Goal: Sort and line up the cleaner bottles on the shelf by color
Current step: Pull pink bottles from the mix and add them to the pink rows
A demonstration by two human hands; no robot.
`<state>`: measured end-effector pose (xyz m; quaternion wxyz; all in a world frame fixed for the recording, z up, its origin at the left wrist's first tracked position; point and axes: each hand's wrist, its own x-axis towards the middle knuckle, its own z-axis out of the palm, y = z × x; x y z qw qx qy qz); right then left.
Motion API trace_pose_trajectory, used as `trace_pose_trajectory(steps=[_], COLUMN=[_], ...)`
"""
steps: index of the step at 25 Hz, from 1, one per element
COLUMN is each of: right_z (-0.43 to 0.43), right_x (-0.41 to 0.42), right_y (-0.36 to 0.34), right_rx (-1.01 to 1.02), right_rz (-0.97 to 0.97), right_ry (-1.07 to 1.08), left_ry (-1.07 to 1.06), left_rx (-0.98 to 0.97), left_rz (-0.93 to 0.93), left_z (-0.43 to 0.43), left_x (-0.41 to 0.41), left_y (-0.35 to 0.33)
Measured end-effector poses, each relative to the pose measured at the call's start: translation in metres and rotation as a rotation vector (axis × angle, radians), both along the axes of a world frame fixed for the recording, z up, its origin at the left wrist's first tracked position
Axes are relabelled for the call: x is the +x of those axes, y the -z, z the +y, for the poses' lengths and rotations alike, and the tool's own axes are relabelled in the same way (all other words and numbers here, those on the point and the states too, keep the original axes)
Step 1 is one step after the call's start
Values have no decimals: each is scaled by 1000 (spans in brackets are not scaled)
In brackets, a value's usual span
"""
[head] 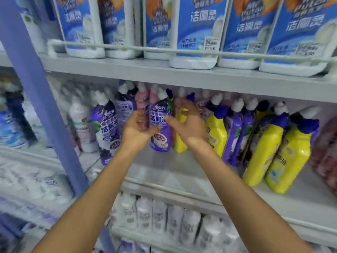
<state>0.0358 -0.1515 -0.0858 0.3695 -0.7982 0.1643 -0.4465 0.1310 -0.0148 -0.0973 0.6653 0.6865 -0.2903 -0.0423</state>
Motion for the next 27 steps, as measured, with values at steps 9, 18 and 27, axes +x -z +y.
trace_pose_trajectory(steps=[9,18,27], right_z=[-64,-56,-1], right_x=[51,33,-75], right_y=[9,14,5], right_rx=[44,23,32], right_rz=[185,162,177], right_ry=[356,283,12], left_ry=[-6,-142,-419], left_rx=[168,331,451], left_rz=[-164,-366,-477], left_z=[-61,-41,49], left_x=[54,43,29], left_y=[10,15,15])
